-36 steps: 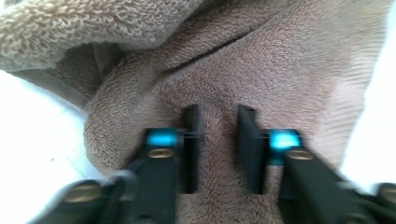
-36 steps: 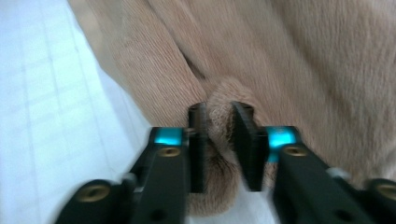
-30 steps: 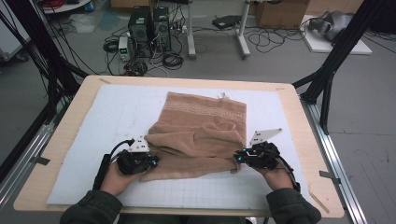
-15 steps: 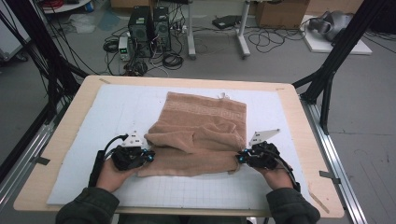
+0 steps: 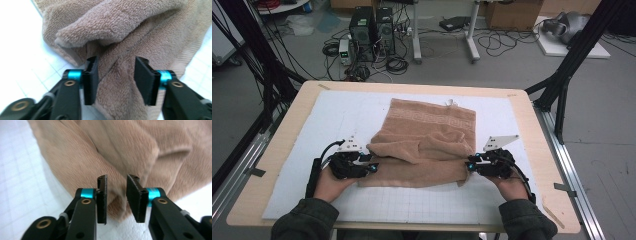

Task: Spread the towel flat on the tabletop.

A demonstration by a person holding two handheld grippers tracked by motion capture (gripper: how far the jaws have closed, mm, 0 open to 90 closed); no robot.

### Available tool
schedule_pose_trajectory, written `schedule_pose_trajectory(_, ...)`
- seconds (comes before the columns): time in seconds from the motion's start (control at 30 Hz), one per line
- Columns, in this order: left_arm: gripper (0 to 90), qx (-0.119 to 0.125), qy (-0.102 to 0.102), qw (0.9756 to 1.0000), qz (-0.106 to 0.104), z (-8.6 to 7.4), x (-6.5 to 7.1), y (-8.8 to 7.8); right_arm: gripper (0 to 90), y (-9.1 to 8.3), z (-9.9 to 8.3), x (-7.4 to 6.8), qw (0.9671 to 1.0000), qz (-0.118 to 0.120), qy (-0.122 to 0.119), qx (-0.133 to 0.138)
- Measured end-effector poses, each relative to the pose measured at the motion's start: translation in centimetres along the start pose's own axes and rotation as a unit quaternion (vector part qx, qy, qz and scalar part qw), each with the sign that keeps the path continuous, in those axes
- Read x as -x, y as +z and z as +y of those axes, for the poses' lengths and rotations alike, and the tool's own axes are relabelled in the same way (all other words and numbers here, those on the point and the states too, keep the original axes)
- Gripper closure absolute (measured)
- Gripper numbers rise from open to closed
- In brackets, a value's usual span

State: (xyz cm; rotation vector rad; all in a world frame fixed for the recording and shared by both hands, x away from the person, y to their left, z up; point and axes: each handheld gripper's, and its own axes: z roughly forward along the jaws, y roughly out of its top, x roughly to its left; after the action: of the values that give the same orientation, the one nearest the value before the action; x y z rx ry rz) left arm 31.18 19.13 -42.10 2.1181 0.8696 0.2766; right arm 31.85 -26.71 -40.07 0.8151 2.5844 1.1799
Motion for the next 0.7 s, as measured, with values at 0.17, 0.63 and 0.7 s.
schedule_pose_trajectory(0.17, 52.0, -0.021, 0.009, 0.9997, -0.008, -0.2, 0.3, 0.8, 64.2, 0.6, 0.9, -0.8, 0.9996, 0.019, -0.018, -0.008)
schedule_pose_trajectory(0.63, 81.0, -0.035, 0.043, 0.9985, -0.005, -0.5, 2.4, 0.7, 84.1, 3.3, -1.4, -1.9, 0.9986, 0.046, 0.0, -0.025)
schedule_pose_trajectory(0.7, 81.1, -0.017, 0.039, 0.9991, -0.009, -0.8, 2.9, -0.5, 84.1, 2.5, -1.3, -2.6, 0.9985, 0.049, -0.008, -0.023)
